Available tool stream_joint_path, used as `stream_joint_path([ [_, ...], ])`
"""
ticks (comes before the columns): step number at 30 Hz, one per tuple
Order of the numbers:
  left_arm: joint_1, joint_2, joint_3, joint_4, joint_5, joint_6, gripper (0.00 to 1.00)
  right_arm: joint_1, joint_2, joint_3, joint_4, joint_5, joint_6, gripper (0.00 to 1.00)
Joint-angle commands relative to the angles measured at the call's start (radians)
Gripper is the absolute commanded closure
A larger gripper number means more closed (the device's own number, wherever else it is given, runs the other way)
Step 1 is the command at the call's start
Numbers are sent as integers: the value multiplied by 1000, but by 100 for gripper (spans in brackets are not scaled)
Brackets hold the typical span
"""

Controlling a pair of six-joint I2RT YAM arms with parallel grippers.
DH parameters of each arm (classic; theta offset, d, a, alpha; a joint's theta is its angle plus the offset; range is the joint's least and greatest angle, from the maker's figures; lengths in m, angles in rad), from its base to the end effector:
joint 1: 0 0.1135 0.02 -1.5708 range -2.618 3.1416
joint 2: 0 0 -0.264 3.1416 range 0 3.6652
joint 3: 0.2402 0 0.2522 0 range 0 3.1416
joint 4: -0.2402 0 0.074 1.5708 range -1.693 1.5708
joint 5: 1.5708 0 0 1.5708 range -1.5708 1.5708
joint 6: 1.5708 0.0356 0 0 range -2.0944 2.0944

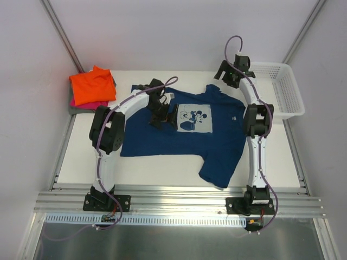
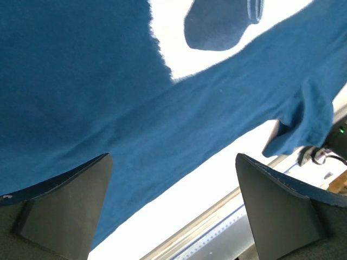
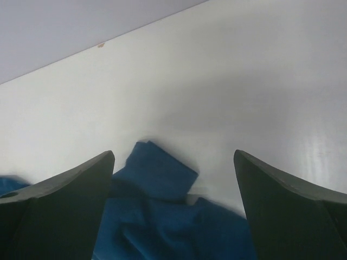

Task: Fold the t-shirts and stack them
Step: Flatten out the tshirt

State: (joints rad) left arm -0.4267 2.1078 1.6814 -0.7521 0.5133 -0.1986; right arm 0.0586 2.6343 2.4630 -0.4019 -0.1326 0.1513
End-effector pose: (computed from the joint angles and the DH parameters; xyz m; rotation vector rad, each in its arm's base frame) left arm 0.3961 -0.1993 0.1966 0.4637 2.7651 -0.8703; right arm 0.5929 0.0395 0.1998 0.0219 2.1499 0.2645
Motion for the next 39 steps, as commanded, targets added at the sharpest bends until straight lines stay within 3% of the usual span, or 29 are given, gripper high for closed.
stream_joint_path([
  [1,-6,-17,7,2,-42,-1,1,30,-68,-30,37,-129,57,4],
  [6,0,38,78,16,-145,10,1,64,-85,-79,60,-220,105,4],
  [15,-4,43,143,19,-163,11,1,75,-30,-82,29,-190,84,3],
  [18,-12,-6,95,19,-164,14,1,60,-10,-49,28,-135,38,25],
  [19,-14,-17,86,20,-160,14,1,58,-4,-39,29,-119,27,40],
  [21,-17,-40,54,19,-154,10,1,49,10,-16,32,-85,5,58],
  [22,-18,-45,46,20,-154,10,1,44,13,-4,31,-75,-10,88],
  [23,-18,-48,38,20,-153,8,1,44,9,-4,34,-65,-16,99],
  [30,-23,-39,69,19,-156,11,1,15,-10,-4,31,-58,-32,99],
  [33,-26,-35,70,19,-153,7,1,15,-14,-7,29,-79,-36,48],
  [39,-27,-29,69,19,-162,10,1,30,-19,-55,25,-157,-6,44],
])
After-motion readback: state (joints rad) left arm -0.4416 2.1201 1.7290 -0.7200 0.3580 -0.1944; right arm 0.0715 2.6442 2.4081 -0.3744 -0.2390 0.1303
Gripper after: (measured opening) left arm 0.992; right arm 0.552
